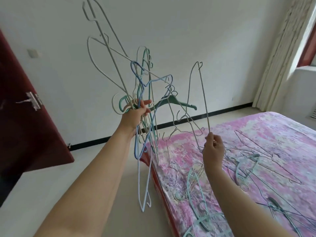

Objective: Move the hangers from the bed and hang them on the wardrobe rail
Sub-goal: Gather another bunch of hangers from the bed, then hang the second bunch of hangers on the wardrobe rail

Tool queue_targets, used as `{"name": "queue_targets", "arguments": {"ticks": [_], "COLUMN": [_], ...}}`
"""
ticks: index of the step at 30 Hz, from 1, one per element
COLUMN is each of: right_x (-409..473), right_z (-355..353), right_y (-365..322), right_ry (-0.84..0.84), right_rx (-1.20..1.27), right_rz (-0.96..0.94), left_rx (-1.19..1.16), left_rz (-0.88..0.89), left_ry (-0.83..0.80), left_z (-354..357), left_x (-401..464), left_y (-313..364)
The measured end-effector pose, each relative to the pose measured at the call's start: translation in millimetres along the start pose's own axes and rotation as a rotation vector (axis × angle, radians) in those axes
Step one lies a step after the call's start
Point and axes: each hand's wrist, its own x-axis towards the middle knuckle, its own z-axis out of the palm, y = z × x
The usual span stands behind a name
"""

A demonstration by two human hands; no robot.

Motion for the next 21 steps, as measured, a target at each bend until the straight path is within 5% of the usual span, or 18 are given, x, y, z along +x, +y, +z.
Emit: {"name": "queue_targets", "arguments": {"ticks": [14,21], "right_x": [-257.2,-359.8], "right_z": [131.4,172.7], "right_y": [-10.5,-16.8], "right_ry": [-0.261,-0.595], "right_rx": [0.041,0.059], "right_rz": [0.098,0.261], "left_rx": [0.163,0.193], "left_rz": [-0.146,-0.289], "left_ry": [0.238,0.499], "left_z": [-258.0,-343.0], "left_x": [-192.3,-297.0], "left_y": [15.2,16.5]}}
